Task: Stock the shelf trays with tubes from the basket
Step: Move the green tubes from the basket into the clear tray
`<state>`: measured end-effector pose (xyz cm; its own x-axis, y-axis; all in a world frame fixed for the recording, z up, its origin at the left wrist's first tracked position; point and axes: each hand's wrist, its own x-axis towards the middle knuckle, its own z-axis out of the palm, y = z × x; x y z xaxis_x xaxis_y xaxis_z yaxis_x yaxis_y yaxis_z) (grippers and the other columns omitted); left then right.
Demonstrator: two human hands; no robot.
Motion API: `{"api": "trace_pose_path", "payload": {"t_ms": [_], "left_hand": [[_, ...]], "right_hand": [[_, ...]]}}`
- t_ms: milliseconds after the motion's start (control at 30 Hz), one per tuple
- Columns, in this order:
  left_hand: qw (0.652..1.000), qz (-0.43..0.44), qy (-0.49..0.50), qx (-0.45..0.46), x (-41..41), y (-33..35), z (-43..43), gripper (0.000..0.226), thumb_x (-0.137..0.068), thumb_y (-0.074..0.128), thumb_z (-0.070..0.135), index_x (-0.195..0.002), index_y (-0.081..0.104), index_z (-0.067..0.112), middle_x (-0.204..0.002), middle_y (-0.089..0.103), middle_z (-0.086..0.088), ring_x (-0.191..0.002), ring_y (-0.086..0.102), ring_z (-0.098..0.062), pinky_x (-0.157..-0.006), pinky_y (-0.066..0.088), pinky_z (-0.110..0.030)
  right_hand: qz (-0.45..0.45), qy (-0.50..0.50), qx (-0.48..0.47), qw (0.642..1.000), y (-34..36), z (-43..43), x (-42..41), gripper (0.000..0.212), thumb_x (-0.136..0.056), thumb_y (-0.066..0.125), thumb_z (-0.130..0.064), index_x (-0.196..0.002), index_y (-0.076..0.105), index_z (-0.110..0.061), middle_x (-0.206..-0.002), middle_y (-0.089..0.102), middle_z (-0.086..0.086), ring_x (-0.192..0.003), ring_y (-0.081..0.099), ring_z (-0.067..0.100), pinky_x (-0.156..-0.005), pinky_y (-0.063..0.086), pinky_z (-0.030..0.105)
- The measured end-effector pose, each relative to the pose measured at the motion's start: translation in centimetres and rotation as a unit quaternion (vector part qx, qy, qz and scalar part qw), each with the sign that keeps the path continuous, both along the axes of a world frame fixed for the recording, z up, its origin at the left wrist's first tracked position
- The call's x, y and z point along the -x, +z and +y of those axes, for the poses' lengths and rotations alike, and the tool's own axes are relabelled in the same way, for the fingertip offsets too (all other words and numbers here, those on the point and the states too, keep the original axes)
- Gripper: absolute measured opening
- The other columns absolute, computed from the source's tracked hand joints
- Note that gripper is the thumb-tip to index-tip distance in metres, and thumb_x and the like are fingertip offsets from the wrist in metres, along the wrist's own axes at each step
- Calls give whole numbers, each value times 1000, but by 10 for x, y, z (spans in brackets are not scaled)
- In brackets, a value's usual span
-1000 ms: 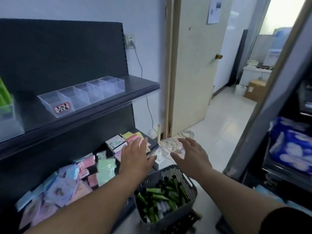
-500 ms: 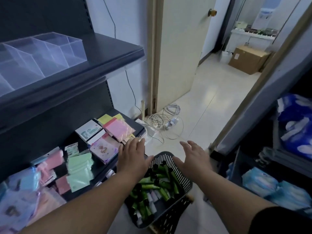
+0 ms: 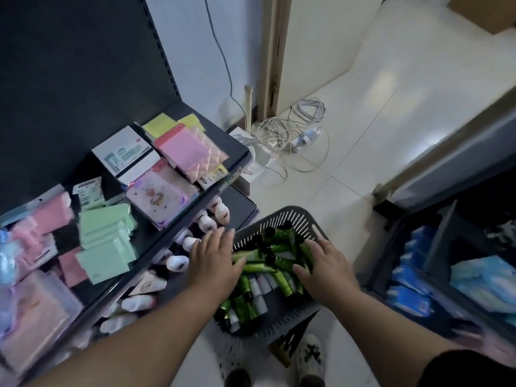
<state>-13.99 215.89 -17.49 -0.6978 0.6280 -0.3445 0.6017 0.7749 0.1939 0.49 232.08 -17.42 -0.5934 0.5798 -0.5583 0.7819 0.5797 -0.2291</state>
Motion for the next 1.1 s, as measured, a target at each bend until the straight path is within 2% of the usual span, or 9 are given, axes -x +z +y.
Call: {"api": "trace_pose_path", "payload": {"t_ms": [267, 500, 633, 700, 733, 833, 967, 1033, 1100], "left_hand": [[995, -63, 21, 71, -29, -127, 6, 67, -95, 39, 54, -151, 17, 24, -158, 15, -1, -145, 11, -21, -118, 8, -37], [995, -64, 1, 82, -26, -202, 33, 64, -98, 40, 43, -152, 11, 22, -159, 7, -1, -146, 4, -22, -118, 3, -37], [993, -60, -3, 106, -14, -229, 41, 63, -98, 40, 28, -152, 8, 19, -160, 3, -5, -147, -1, -24, -117, -2, -37], [991, -53, -8, 123, -11, -236, 42, 62, -96, 38, 22, -152, 11, 15, -159, 9, -10, -146, 5, -27, -117, 1, -38], [992, -39, -13, 118, -11, -236, 42, 60, -93, 35, 21, -150, 18, 11, -155, 20, -14, -143, 15, -30, -117, 8, -39], [995, 29, -28, 94, -14, -244, 45, 66, -73, 25, 22, -126, 57, 1, -114, 59, -22, -108, 55, -37, -102, 38, -43], [991, 88, -59, 84, -14, -247, 49, 57, -63, 26, 18, -96, 71, 8, -86, 63, -11, -80, 61, -30, -84, 48, -36], [987, 101, -69, 103, -14, -244, 52, 49, -67, 32, 16, -100, 68, 10, -90, 62, -9, -83, 60, -28, -82, 47, -33], [986, 61, -69, 138, -14, -241, 54, 40, -80, 41, 11, -118, 53, 8, -109, 57, -9, -102, 53, -29, -93, 37, -35]], "right_hand": [[-51, 61, 55, 995, -128, 11, -2, 69, -93, 42, -59, -150, 19, -29, -158, 18, 1, -144, 19, 24, -117, 23, 37], [-50, 90, 119, 988, -208, 19, 15, 70, -93, 51, -45, -151, 17, -26, -157, 18, 3, -141, 25, 29, -113, 30, 40], [-77, 72, 131, 986, -241, 25, 25, 61, -92, 51, -35, -146, 23, -29, -149, 33, 5, -134, 35, 31, -108, 36, 43], [-90, 58, 132, 985, -251, 25, 27, 55, -93, 48, -30, -143, 25, -30, -144, 38, 6, -129, 39, 33, -104, 40, 45], [-93, 58, 128, 986, -256, 25, 27, 54, -93, 47, -26, -143, 26, -28, -144, 36, 6, -129, 39, 33, -104, 40, 45], [-94, 74, 106, 987, -262, 27, 29, 53, -94, 45, -16, -144, 27, -21, -145, 32, 8, -131, 37, 31, -105, 37, 42], [-84, 62, 103, 989, -267, 26, 37, 44, -94, 41, -11, -137, 35, -18, -142, 39, 10, -128, 42, 31, -103, 40, 45], [-84, 82, 100, 988, -270, 24, 38, 41, -93, 41, -10, -133, 39, -18, -141, 38, 9, -125, 43, 32, -102, 40, 44], [-87, 110, 97, 985, -269, 22, 37, 38, -94, 43, -11, -131, 42, -18, -140, 36, 10, -123, 44, 34, -99, 42, 43]]}}
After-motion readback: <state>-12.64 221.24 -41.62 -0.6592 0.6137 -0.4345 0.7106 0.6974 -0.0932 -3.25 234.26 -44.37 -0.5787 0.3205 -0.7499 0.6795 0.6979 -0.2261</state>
